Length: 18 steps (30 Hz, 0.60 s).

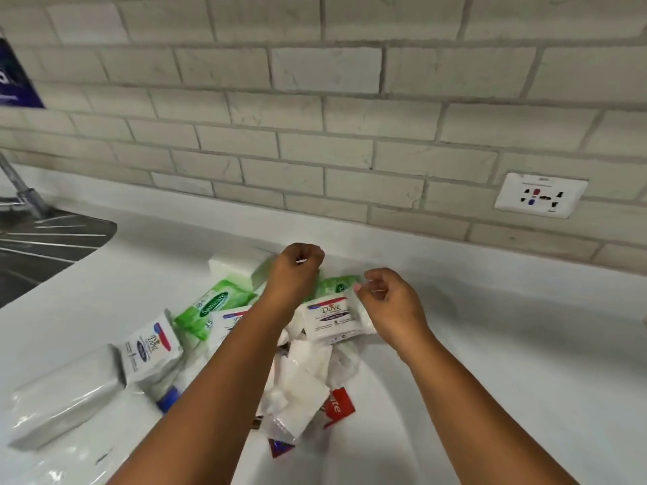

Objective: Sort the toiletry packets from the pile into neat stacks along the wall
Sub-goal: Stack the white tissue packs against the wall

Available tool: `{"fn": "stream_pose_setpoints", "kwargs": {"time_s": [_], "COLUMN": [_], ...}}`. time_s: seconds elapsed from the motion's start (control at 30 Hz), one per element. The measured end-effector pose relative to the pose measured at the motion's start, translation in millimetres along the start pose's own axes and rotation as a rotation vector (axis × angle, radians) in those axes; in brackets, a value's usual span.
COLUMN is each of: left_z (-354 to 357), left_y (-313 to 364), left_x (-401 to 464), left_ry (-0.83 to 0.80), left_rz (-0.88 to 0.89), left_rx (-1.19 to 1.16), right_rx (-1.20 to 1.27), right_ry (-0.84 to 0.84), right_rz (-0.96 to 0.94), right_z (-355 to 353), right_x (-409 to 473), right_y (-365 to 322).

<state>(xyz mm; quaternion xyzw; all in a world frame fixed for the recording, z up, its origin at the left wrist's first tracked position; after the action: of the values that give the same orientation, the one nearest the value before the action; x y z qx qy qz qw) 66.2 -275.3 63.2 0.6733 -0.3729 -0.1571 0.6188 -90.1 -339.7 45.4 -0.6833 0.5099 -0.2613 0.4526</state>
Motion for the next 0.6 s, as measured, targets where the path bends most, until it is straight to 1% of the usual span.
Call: {"fn": "stream_pose_setpoints", "kwargs": {"time_s": [0.2, 0.33, 0.47, 0.6], "left_z": [-95.2, -142.0, -170.7, -185.7], "left_y": [-25.2, -49.8, -75.2, -110.8], "left_x": [55.7, 92.3, 121.9, 140.5], "left_ry": [0.01, 0.011, 0.036, 0.048], "left_rz": [0.023, -0.021, -0.051, -0.125], "left_rx": [0.083, 0.145, 0.234, 0.332], "right_rx": [0.159, 0.193, 0.217, 0.139], "right_ry": [-0.117, -0.151, -0.183, -0.18], "right_rz": [0.097, 0.189, 0.292, 0.351], "right_z": [85.9, 138.8, 179.6, 211.4], "right_x": [17.3, 41.0, 65.0, 82.4], "right_y": [-44.9, -64.1, -76.1, -78.5]}}
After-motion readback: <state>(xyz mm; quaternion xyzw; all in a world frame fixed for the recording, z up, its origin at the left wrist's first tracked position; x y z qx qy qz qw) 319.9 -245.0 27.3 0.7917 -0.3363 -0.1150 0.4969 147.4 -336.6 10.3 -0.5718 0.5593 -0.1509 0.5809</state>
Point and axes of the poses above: each hand's wrist, its own x-axis towards the middle knuckle, its own z-axis out of the palm, y = z × x, the point moved 1 cm from there along x, towards the middle knuckle, and after that the axes turned 13 degrees about z, right-handed, at the moved point
